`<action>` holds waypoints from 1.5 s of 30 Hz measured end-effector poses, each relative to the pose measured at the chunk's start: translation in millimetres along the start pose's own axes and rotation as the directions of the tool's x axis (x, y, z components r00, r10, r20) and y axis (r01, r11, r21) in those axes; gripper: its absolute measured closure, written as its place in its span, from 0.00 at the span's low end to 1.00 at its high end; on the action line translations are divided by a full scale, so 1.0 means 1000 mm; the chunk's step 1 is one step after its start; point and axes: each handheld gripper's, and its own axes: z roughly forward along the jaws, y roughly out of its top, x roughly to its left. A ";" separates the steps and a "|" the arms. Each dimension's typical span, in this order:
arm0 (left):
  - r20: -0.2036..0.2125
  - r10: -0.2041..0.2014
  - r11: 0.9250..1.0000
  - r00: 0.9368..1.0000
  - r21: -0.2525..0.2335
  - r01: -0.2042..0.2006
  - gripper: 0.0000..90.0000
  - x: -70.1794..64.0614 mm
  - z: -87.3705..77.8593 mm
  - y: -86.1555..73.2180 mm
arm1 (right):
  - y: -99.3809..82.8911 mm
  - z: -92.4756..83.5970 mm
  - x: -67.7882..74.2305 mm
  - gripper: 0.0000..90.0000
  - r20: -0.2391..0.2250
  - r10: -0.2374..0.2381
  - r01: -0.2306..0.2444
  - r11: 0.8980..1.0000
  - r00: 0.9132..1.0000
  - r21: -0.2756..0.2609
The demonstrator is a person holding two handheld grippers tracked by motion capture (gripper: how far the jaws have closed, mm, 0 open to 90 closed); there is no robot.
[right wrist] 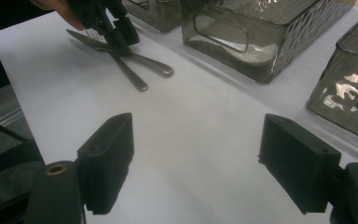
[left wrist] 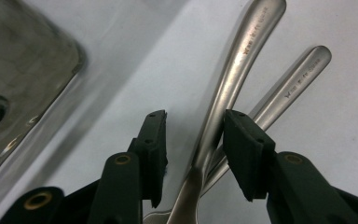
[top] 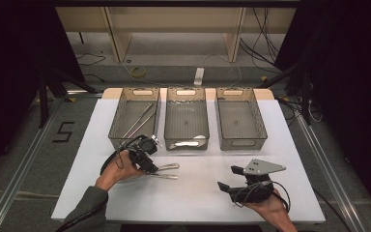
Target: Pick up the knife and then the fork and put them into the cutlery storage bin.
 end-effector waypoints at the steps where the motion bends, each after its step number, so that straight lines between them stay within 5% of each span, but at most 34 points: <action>1: 0.005 0.009 1.000 1.000 0.001 -0.009 0.68 0.000 0.000 0.001 | 0.000 0.000 0.000 0.30 0.001 -0.001 0.001 1.000 1.000 0.000; 12: 0.028 0.062 0.996 0.998 0.055 -0.064 0.76 -0.003 0.003 0.009 | 0.000 0.000 0.000 0.30 0.001 0.002 -0.002 1.000 1.000 0.002; 20: -0.007 0.063 0.995 0.998 0.074 -0.062 0.78 -0.005 0.008 0.011 | 0.000 -0.002 -0.001 0.30 0.005 0.005 -0.005 1.000 1.000 0.000; 33: -0.008 0.034 0.995 0.999 0.095 -0.033 0.80 -0.004 0.008 0.012 | -0.001 -0.004 -0.001 0.30 0.012 0.007 -0.007 1.000 1.000 -0.005; 45: -0.024 0.075 0.993 0.997 0.096 -0.072 0.88 -0.006 0.008 0.012 | -0.001 -0.005 0.000 0.30 0.011 0.006 -0.006 1.000 1.000 -0.008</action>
